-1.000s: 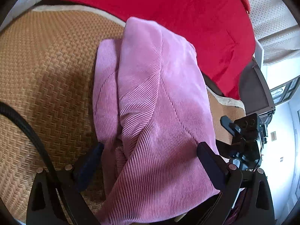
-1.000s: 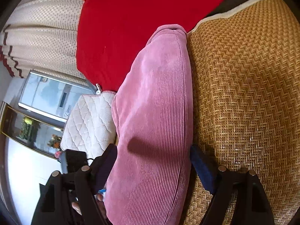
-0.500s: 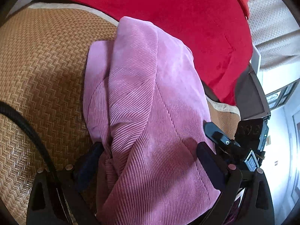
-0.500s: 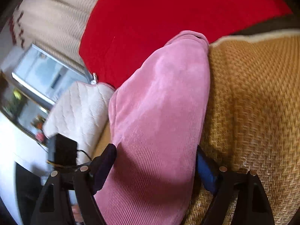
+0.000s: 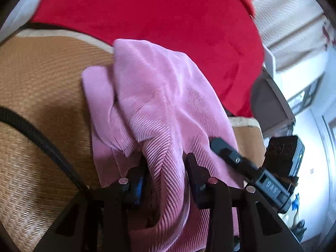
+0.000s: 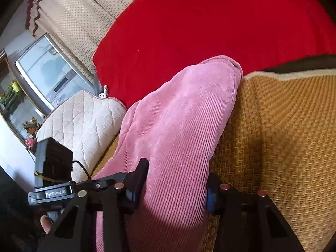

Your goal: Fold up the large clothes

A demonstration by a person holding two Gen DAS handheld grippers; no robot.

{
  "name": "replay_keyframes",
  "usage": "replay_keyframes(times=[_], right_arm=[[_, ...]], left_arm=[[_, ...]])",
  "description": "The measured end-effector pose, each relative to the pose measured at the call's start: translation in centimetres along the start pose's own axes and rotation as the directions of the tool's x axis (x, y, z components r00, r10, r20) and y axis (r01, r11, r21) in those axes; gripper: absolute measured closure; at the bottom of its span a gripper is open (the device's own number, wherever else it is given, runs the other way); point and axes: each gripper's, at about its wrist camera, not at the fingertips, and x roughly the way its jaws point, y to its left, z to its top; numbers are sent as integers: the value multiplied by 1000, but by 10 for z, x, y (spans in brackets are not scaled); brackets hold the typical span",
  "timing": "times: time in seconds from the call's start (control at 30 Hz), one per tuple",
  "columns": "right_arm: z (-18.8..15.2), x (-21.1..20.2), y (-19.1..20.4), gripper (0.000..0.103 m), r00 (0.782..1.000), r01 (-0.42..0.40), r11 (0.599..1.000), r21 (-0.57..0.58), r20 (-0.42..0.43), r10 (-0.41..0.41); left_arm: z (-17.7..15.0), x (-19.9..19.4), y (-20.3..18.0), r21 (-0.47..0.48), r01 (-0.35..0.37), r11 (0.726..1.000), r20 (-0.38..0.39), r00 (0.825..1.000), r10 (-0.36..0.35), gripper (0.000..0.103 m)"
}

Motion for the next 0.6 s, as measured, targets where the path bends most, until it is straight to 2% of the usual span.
replay_keyframes(times=[0.13,0.3,0.37,0.4,0.43,0.47,0.53,0.6], right_arm=[[5,-32,-8,58,998,23,1000,11,54,-24],[-4,-75,-36,58,993,81,994,71,78,-86],[-7,-75,-54,58,995,86,988,129,41,-92],[-10,-74,-66,57,995,87,982,170,26,-93],[-12,-73,-74,53,996,84,977,198,22,-90],[-13,-74,-79,48,996,82,975,209,19,-87],[-13,-80,-82,43,995,87,971,221,18,-93],[-13,-91,-82,42,995,89,967,238,28,-99]], left_arm=[[-9,20,-21,26,48,999,-38,998,-47,68],[-15,43,-49,112,36,993,-81,996,-27,67],[-17,50,-53,125,-8,992,-86,996,19,59],[-18,51,-53,119,-16,993,-89,996,27,50],[-18,56,-56,114,-18,993,-95,995,29,45],[-20,55,-56,110,-17,994,-99,995,28,44],[-28,46,-55,102,-37,994,-95,994,47,34],[-34,35,-53,95,-61,994,-81,994,69,33]])
